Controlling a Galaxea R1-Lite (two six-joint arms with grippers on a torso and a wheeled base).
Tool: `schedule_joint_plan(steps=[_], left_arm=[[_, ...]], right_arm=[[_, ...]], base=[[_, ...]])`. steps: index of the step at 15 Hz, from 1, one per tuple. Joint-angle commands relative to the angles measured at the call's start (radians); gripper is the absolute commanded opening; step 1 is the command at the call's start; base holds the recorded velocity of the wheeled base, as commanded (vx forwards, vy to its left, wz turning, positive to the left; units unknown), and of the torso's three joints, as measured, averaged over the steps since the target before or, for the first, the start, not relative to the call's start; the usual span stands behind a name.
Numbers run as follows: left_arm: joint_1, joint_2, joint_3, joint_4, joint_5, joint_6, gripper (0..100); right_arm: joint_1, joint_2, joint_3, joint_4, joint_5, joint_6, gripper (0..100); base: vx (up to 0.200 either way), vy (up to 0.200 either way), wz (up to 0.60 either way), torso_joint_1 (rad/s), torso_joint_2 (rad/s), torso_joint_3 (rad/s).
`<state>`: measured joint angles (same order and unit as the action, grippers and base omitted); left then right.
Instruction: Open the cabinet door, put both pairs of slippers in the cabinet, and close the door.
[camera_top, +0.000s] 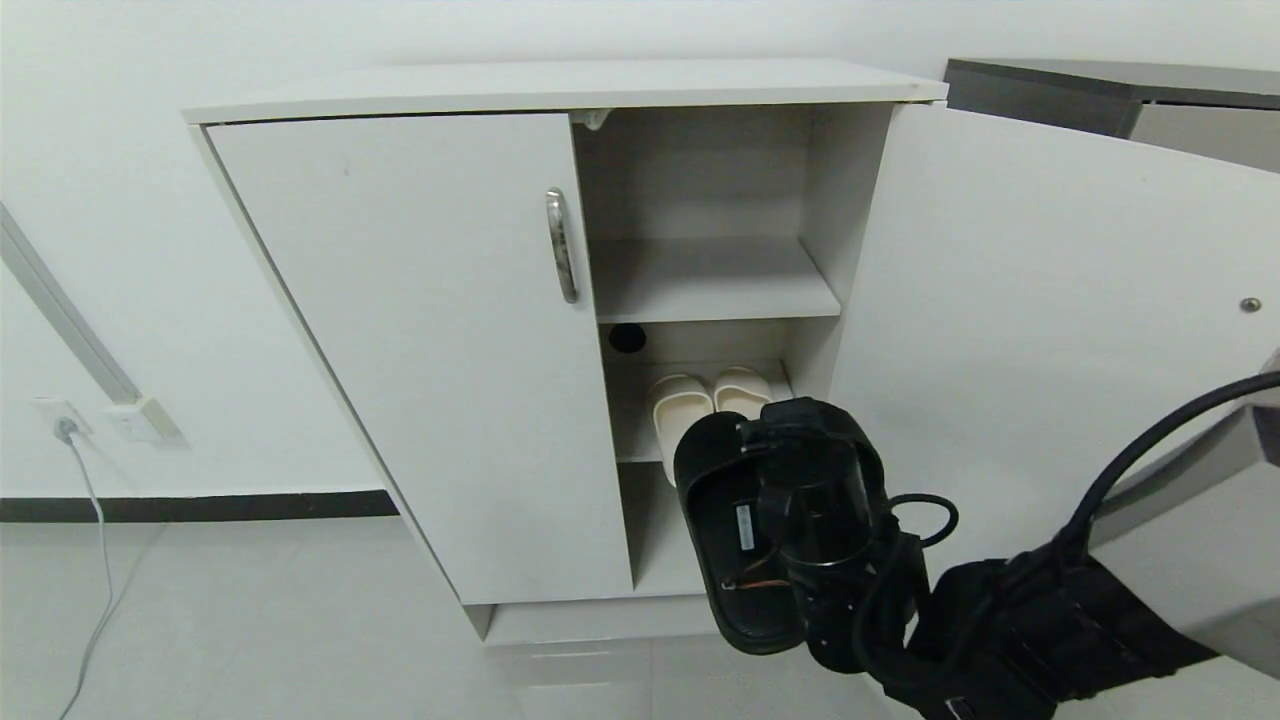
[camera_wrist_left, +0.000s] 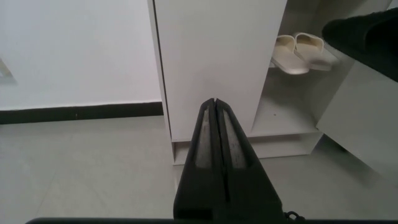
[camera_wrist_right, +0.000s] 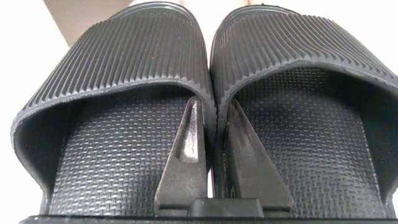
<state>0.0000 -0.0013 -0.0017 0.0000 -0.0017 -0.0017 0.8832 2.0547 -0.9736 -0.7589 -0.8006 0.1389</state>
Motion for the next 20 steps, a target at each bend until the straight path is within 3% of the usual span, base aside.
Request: schedule_joint_plan(steps=[1, 4, 6, 14, 20], left_arm=[[0.0, 0.001, 0.0, 0.0, 0.0, 0.0, 0], [0.0, 0.001, 0.0, 0.0, 0.0, 0.0, 0], [0.0, 0.001, 0.0, 0.0, 0.0, 0.0, 0], [0.0, 0.001, 0.0, 0.0, 0.0, -0.001, 0], [0.0, 0.001, 0.0, 0.0, 0.002, -0.001, 0]], right_arm=[[0.007, 0.009, -0.166, 0.21, -0.031, 0.117, 0], [0.02, -0.042, -0.304, 0.466, -0.038, 0.235, 0], [0.02, -0.059, -0.355, 0.503, -0.065, 0.228, 0], [0.023, -0.037, -0.444, 0.392, -0.072, 0.085, 0], [0.025, -0.036, -0.459, 0.371, -0.065, 0.065, 0]], base=[[0.0, 0.0, 0.0, 0.0, 0.0, 0.0], [0.0, 0.0, 0.0, 0.0, 0.0, 0.0], [0.0, 0.0, 0.0, 0.0, 0.0, 0.0], [0.0, 0.0, 0.0, 0.0, 0.0, 0.0], [0.0, 0.0, 0.0, 0.0, 0.0, 0.0]])
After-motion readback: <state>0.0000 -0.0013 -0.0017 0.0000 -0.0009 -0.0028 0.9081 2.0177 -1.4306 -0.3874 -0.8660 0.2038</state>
